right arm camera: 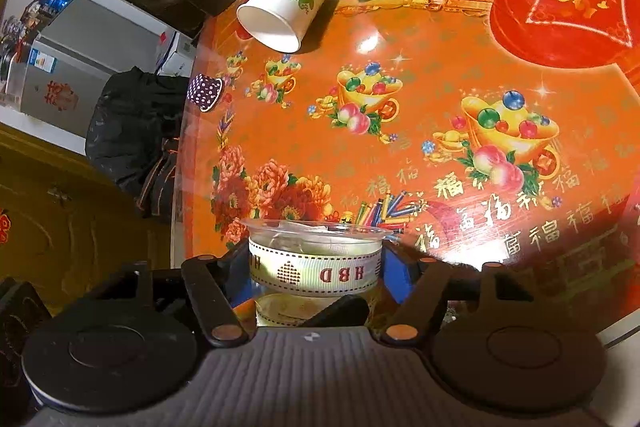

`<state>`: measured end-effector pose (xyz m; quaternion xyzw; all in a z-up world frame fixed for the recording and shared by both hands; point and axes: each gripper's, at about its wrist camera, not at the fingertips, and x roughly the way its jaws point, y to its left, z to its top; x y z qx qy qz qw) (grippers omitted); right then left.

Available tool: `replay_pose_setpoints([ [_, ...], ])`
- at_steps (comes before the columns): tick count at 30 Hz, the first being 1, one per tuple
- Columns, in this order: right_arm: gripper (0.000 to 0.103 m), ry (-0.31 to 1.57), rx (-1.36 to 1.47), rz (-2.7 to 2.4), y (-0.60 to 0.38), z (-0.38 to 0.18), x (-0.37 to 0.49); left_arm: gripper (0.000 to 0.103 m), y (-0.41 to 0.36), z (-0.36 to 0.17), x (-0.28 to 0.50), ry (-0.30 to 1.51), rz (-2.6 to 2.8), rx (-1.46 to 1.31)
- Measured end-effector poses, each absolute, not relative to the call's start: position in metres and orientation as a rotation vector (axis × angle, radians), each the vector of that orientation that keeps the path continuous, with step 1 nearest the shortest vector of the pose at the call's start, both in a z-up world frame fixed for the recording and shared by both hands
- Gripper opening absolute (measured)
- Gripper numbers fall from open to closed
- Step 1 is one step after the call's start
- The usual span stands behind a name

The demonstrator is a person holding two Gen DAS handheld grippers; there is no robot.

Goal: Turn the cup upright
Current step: 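Grasp the clear cup with the right tool while the left tool releases it, then rotate the held clear cup upright with the right tool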

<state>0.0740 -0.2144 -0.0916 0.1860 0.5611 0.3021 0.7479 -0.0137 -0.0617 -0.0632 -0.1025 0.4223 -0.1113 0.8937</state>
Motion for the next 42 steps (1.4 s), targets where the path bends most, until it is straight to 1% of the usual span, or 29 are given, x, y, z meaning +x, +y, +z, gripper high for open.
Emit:
replay_pose_setpoints([
  [7,0.066,1.224,0.416,0.683,-0.214,-0.094,0.076,0.067,-0.062,-0.063,-0.014,0.879,-0.218,-0.203],
  [8,0.066,1.224,0.418,0.685,-0.214,-0.094,0.075,0.070,-0.062,-0.063,-0.014,0.879,-0.220,-0.200],
  [13,0.066,1.220,0.422,0.676,-0.216,-0.093,0.076,0.072,-0.063,-0.070,-0.016,0.929,-0.256,-0.161],
  [17,0.066,1.219,0.445,0.682,-0.220,-0.095,0.076,0.072,-0.056,-0.072,-0.037,0.915,-0.293,-0.162],
  [22,0.066,1.220,0.444,0.677,-0.223,-0.094,0.076,0.072,-0.032,-0.072,-0.065,0.924,-0.370,-0.237],
  [27,0.066,1.221,0.442,0.680,-0.223,-0.094,0.077,0.072,-0.004,-0.065,-0.087,0.837,-0.406,-0.332],
  [31,0.066,1.204,0.427,0.684,-0.221,-0.093,0.074,0.073,0.014,-0.056,-0.090,0.766,-0.376,-0.378],
  [33,0.066,1.133,0.395,0.687,-0.220,-0.086,0.067,0.073,0.023,-0.053,-0.092,0.735,-0.366,-0.408],
  [35,0.066,1.016,0.341,0.694,-0.219,-0.072,0.056,0.073,0.032,-0.050,-0.093,0.700,-0.345,-0.428],
  [36,0.066,0.941,0.307,0.695,-0.219,-0.063,0.048,0.075,0.036,-0.049,-0.094,0.680,-0.329,-0.434],
  [37,0.066,0.883,0.283,0.691,-0.219,-0.057,0.041,0.079,0.040,-0.048,-0.096,0.664,-0.313,-0.439],
  [38,0.066,0.822,0.262,0.687,-0.219,-0.050,0.035,0.081,0.043,-0.047,-0.096,0.651,-0.301,-0.445],
  [42,0.066,0.569,0.179,0.661,-0.221,-0.033,0.009,0.083,0.054,-0.044,-0.100,0.599,-0.283,-0.455],
])
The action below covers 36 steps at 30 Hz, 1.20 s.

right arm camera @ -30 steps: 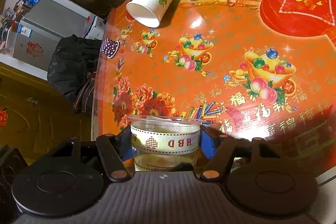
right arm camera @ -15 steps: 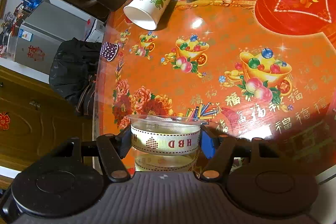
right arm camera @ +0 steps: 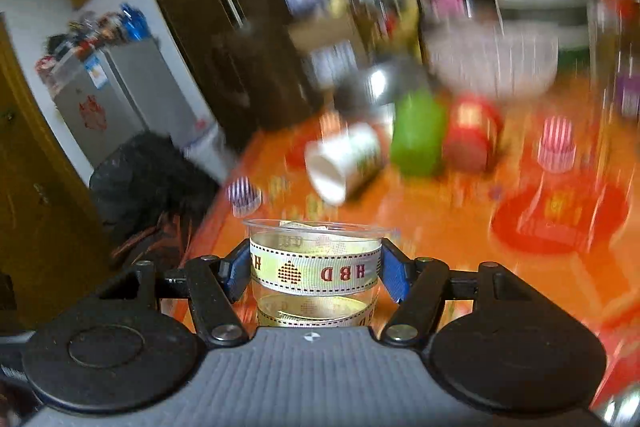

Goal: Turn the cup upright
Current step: 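Rotate the held clear cup upright with the right tool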

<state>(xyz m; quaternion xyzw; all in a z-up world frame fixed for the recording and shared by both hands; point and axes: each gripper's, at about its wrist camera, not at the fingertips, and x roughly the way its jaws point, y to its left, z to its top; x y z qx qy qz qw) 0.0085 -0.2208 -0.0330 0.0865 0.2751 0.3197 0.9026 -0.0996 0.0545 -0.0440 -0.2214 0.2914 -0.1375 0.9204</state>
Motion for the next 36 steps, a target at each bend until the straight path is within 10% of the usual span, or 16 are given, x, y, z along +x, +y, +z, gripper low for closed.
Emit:
replay_pose_setpoints([
  [8,0.066,0.166,0.017,0.534,-0.212,-0.057,-0.022,0.103,0.060,-0.040,-0.107,0.468,-0.233,-0.434],
  [19,0.067,-0.098,-0.057,0.451,-0.204,-0.113,-0.054,0.103,0.059,-0.045,-0.104,0.453,-0.230,-0.408],
  [36,0.066,-0.138,-0.045,0.497,-0.197,-0.145,-0.060,0.103,0.054,-0.063,-0.097,0.485,-0.255,-0.457],
])
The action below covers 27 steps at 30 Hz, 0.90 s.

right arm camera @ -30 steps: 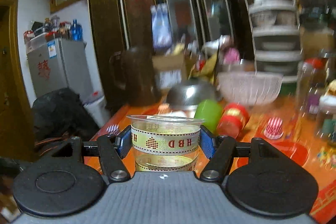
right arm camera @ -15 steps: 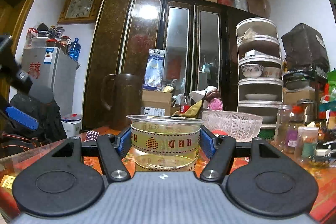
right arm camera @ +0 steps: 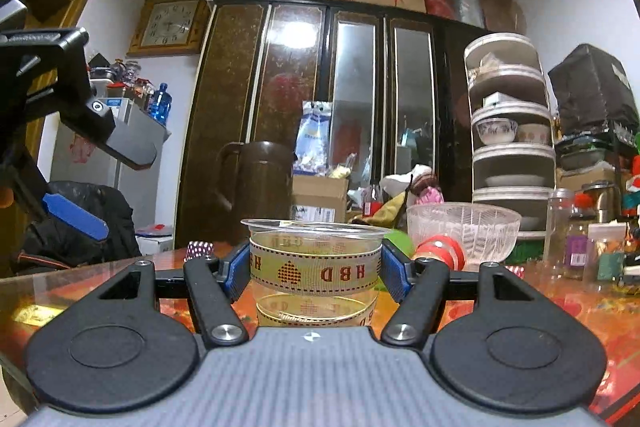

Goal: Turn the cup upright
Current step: 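Rotate the held clear cup upright with the right tool, then lower the clear cup onto the table and open the right tool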

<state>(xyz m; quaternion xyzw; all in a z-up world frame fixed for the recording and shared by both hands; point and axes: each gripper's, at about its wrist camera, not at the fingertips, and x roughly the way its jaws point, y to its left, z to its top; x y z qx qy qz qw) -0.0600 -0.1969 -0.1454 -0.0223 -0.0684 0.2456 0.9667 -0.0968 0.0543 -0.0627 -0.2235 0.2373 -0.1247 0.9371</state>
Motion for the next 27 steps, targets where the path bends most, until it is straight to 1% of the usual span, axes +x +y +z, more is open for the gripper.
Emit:
replay_pose_setpoints([
  [6,0.067,-0.095,-0.034,0.504,-0.197,-0.150,-0.057,0.103,0.051,-0.066,-0.094,0.500,-0.253,-0.458],
  [14,0.072,-0.084,-0.023,0.509,-0.198,-0.153,-0.057,0.103,0.047,-0.068,-0.095,0.512,-0.249,-0.450],
  [16,0.078,-0.080,-0.017,0.512,-0.198,-0.153,-0.057,0.103,0.046,-0.069,-0.093,0.517,-0.244,-0.442],
  [20,0.087,-0.071,-0.014,0.508,-0.201,-0.151,-0.059,0.103,0.042,-0.074,-0.090,0.525,-0.220,-0.412],
  [22,0.097,-0.050,-0.011,0.501,-0.206,-0.149,-0.061,0.103,0.040,-0.075,-0.089,0.523,-0.196,-0.376],
  [24,0.102,-0.028,-0.010,0.510,-0.215,-0.143,-0.067,0.103,0.036,-0.076,-0.088,0.539,-0.174,-0.317],
  [27,0.102,0.009,-0.018,0.533,-0.229,-0.125,-0.077,0.103,0.032,-0.073,-0.090,0.550,-0.146,-0.245],
])
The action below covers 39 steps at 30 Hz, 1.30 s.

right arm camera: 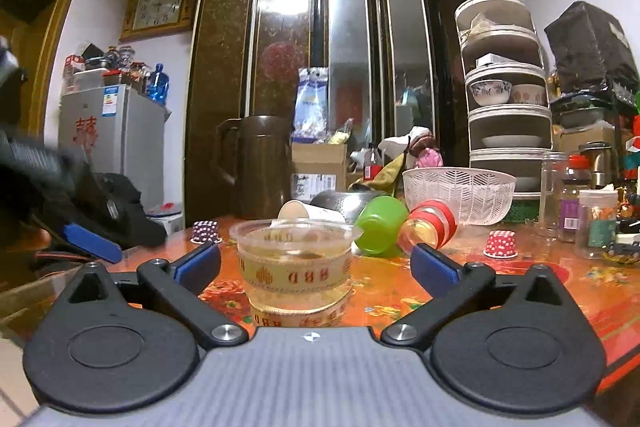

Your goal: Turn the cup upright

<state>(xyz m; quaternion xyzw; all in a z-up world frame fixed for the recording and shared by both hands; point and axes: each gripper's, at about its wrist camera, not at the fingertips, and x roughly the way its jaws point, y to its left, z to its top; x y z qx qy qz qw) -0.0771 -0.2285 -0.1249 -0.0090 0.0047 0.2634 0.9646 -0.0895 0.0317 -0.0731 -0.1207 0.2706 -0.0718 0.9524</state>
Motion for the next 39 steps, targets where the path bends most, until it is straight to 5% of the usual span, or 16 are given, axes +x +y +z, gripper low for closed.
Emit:
replay_pose_setpoints([
  [10,0.102,0.399,-0.008,0.547,-0.256,-0.039,-0.079,0.103,-0.003,-0.024,-0.123,0.587,-0.149,-0.134],
  [39,0.102,0.539,0.023,0.492,-0.279,-0.033,-0.089,0.103,-0.040,0.009,-0.136,0.631,-0.103,-0.073],
])
